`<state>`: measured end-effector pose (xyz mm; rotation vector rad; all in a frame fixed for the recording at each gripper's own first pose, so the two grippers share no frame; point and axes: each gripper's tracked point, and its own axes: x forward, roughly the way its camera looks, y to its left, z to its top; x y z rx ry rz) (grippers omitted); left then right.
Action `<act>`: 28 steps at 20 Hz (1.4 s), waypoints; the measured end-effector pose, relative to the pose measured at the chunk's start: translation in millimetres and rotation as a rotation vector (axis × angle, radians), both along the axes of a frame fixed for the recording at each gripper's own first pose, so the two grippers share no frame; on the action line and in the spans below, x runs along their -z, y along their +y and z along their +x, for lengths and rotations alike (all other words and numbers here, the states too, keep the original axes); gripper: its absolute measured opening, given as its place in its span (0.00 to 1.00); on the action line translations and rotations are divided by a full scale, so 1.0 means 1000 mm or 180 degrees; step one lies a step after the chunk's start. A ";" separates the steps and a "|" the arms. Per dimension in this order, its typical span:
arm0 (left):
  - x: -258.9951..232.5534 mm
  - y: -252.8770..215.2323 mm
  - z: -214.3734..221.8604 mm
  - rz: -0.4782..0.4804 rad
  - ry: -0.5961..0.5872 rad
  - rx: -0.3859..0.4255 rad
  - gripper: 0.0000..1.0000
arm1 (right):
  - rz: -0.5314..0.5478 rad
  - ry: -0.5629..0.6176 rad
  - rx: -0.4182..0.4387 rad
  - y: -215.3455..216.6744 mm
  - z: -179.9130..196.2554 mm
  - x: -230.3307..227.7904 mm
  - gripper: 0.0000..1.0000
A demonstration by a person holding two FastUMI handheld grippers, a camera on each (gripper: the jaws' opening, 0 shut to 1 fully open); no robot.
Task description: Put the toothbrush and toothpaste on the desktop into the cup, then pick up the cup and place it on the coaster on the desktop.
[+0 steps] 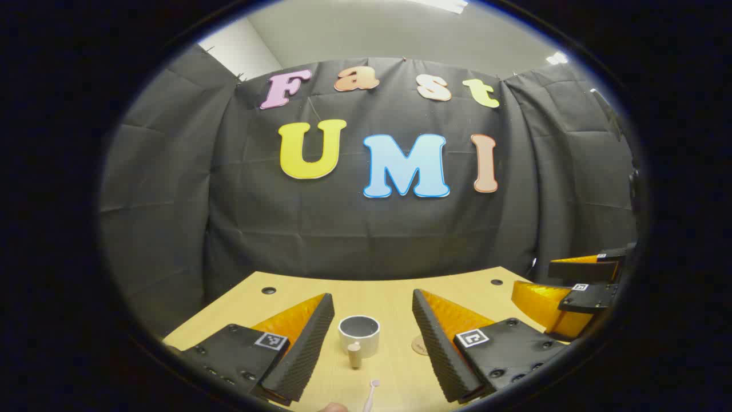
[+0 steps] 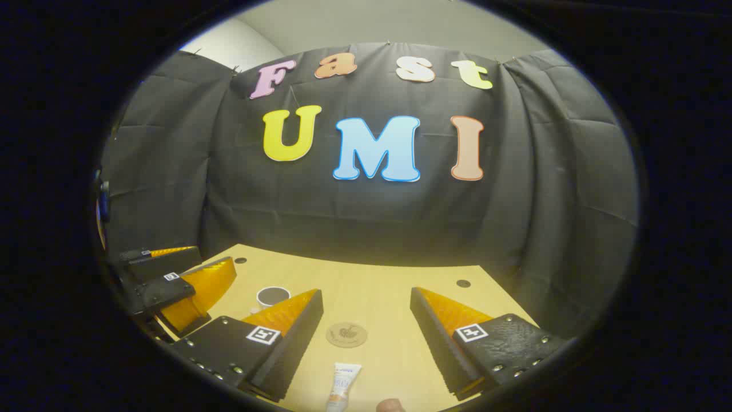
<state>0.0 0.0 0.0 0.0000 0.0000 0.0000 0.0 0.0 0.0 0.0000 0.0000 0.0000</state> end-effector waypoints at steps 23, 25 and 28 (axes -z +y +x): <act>0.075 -0.016 0.014 -0.0024 0.0821 0.0153 0.91 | 0.0193 0.0839 -0.0191 0.016 0.011 0.057 0.96; 0.099 -0.014 0.015 -0.0024 0.1097 0.0155 0.91 | 0.0223 0.1157 -0.0215 0.020 0.011 0.081 0.96; 0.131 -0.006 0.020 -0.0040 0.1462 0.0105 0.92 | 0.0264 0.1557 -0.0234 0.025 0.014 0.114 0.96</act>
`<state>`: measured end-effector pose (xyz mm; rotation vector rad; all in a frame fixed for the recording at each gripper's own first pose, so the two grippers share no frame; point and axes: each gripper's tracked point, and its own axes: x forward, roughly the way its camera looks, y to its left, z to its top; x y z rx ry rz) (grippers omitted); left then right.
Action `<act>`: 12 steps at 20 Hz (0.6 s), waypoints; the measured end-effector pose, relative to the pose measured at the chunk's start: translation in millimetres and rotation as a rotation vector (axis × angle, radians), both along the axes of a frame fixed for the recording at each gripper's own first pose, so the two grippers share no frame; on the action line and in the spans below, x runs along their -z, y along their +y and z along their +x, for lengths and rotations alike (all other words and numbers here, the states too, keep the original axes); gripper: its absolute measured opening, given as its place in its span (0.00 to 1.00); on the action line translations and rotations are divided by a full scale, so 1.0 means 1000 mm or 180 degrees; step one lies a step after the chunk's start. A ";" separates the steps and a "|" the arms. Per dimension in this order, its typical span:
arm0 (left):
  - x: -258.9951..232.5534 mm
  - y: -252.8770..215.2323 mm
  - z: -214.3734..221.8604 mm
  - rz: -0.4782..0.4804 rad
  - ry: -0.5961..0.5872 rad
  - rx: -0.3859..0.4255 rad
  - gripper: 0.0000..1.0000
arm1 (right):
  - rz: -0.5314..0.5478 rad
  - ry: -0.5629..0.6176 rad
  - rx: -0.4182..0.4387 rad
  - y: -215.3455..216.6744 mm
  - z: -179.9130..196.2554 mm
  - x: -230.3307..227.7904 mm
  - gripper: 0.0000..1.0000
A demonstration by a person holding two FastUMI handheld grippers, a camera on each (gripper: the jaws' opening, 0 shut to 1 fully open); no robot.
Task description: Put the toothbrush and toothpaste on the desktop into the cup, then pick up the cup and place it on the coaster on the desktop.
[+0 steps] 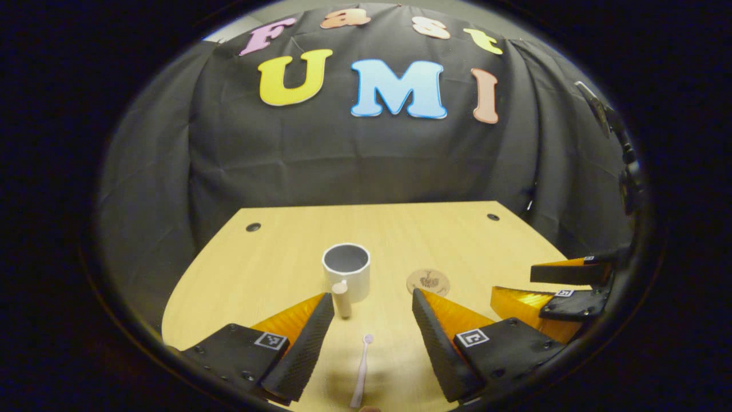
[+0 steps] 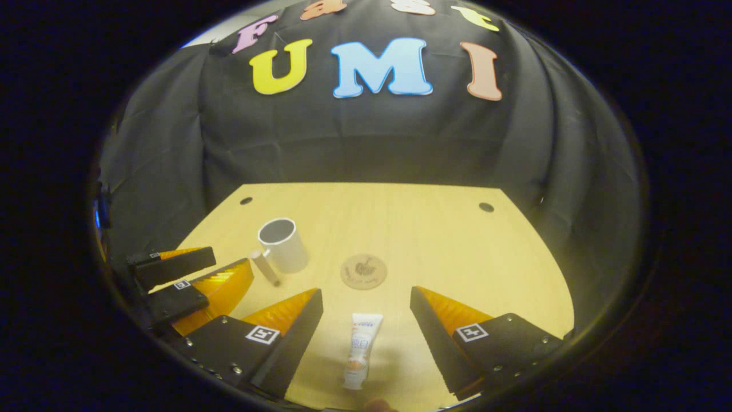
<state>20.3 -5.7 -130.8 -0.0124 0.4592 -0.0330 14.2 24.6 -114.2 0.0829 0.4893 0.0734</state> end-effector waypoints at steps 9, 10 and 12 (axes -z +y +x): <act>0.085 0.004 0.003 -0.0001 0.1099 0.0041 0.92 | 0.0120 0.0988 -0.0051 0.006 0.002 0.065 0.97; 0.092 0.004 0.004 -0.0004 0.1193 0.0041 0.92 | 0.0135 0.1081 -0.0061 0.007 0.001 0.072 0.97; 0.108 0.003 0.000 -0.0042 0.1414 0.0035 0.92 | 0.0116 0.1273 -0.0088 0.008 -0.002 0.084 0.97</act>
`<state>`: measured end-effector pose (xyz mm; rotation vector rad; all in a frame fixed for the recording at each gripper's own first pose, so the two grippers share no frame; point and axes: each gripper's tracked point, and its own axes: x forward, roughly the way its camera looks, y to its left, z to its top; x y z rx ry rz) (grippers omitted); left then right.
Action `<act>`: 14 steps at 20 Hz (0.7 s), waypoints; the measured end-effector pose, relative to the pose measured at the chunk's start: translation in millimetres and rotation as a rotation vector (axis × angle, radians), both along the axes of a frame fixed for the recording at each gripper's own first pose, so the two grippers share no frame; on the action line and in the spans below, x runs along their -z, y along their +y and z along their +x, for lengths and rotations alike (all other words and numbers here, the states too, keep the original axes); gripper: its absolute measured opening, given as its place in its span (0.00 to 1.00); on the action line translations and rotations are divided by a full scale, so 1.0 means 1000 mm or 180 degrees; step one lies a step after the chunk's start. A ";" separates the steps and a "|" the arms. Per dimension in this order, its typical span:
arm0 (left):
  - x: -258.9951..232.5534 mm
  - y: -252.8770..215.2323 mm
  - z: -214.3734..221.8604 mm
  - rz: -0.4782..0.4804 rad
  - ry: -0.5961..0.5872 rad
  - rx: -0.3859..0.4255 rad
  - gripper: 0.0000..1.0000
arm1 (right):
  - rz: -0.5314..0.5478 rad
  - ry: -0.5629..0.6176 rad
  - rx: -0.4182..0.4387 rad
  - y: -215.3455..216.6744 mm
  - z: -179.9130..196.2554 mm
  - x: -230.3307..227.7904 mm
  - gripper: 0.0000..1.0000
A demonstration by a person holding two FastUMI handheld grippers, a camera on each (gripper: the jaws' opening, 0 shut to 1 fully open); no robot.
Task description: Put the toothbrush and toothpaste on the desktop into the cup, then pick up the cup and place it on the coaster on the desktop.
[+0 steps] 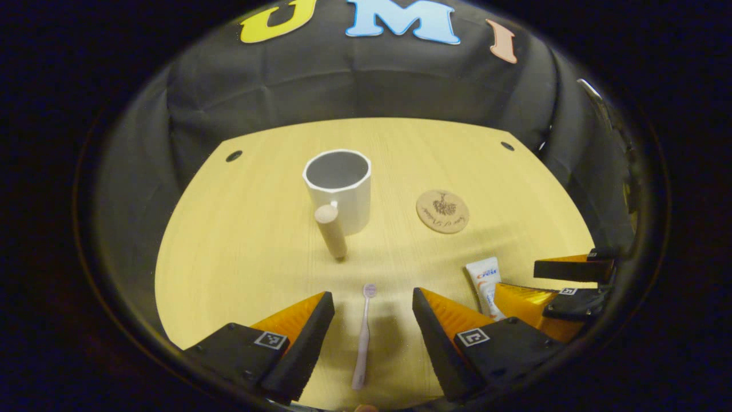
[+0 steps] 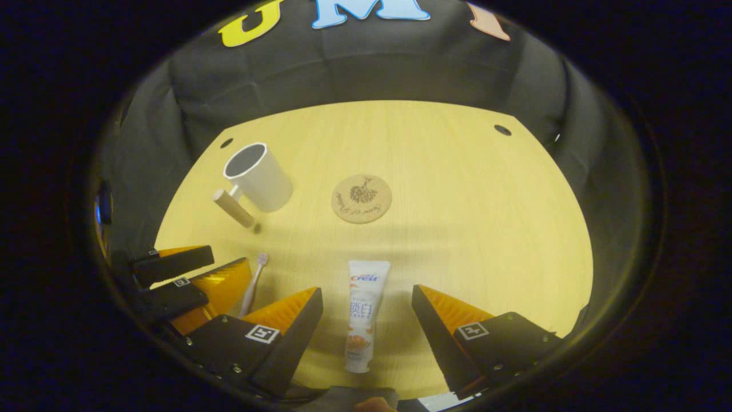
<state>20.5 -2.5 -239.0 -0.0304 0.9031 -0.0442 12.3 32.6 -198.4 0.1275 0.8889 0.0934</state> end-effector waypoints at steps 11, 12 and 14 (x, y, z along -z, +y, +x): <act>0.070 -0.004 -0.036 -0.0041 0.1243 0.0065 0.93 | 0.0099 0.0808 -0.0012 0.008 -0.013 0.046 0.97; 0.070 -0.005 -0.039 -0.0055 0.1304 0.0054 0.93 | 0.0095 0.0845 -0.0015 0.008 -0.013 0.048 0.97; 0.074 -0.002 -0.041 -0.0032 0.1349 0.0032 0.93 | 0.0055 0.0914 -0.0031 0.007 -0.014 0.052 0.96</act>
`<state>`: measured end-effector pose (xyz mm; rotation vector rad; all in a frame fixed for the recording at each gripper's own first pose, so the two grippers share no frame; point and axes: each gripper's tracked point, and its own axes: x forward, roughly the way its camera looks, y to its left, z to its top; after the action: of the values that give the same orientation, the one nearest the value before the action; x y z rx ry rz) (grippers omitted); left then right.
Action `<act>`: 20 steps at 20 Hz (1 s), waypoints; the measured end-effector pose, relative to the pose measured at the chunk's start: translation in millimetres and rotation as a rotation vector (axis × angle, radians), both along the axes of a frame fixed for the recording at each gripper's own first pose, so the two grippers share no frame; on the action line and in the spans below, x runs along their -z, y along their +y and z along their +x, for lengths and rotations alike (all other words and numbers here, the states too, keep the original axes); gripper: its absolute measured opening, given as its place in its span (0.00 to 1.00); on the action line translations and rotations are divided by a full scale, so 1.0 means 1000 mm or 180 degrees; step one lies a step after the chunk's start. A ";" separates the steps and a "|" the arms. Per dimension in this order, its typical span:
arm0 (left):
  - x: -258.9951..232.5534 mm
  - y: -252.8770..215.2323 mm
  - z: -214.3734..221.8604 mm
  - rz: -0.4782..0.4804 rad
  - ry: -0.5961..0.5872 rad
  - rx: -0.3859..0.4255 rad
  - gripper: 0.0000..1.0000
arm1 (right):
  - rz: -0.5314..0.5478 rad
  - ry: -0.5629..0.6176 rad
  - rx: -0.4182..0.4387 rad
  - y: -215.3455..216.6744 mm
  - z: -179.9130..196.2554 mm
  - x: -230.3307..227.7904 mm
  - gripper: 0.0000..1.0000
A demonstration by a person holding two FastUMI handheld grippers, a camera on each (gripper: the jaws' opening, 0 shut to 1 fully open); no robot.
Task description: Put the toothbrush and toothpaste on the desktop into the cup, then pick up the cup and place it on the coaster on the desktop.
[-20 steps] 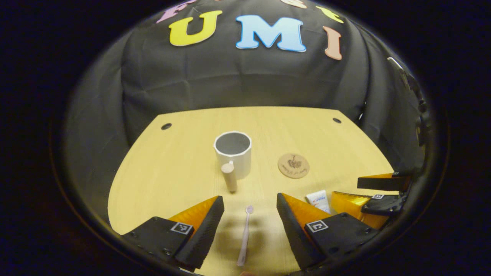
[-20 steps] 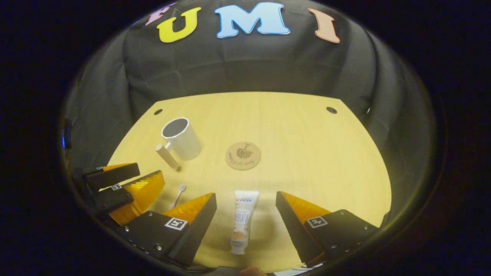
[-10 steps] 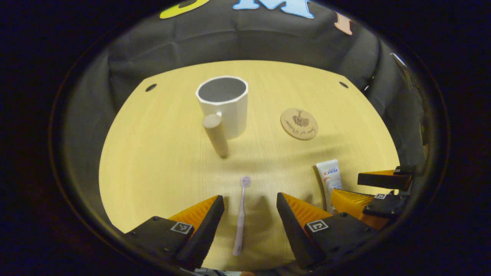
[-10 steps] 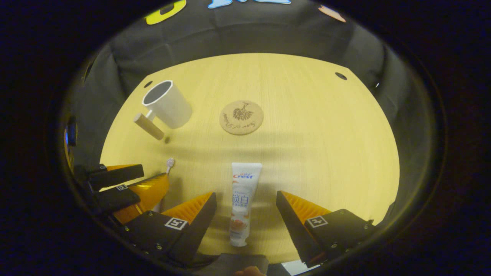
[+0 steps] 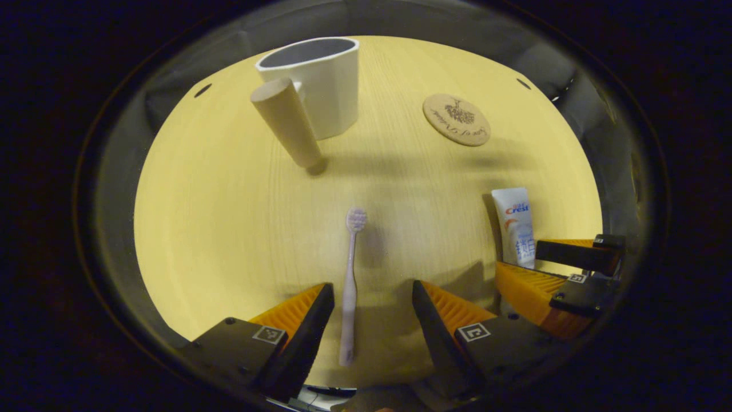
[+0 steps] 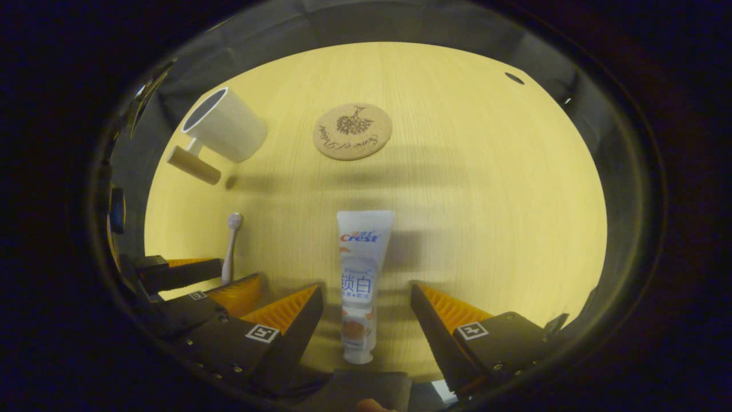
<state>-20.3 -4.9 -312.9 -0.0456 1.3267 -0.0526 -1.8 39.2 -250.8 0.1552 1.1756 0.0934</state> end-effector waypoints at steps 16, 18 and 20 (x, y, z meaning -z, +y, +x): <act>0.005 0.019 -0.007 0.0112 0.0070 0.0055 0.23 | -0.0255 0.0112 -0.0022 -0.007 -0.003 0.012 0.58; 0.003 0.020 -0.009 0.0103 0.0076 0.0089 0.24 | -0.0267 0.0119 0.0067 -0.008 -0.003 0.012 0.48; 0.004 0.024 -0.008 0.0125 0.0051 0.0075 0.23 | -0.0264 0.0098 0.0023 -0.010 -0.005 0.013 0.39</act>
<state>-28.7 19.3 -317.3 0.0030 1.3440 -0.0462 -6.8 29.3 -263.8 0.0882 1.2076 0.0359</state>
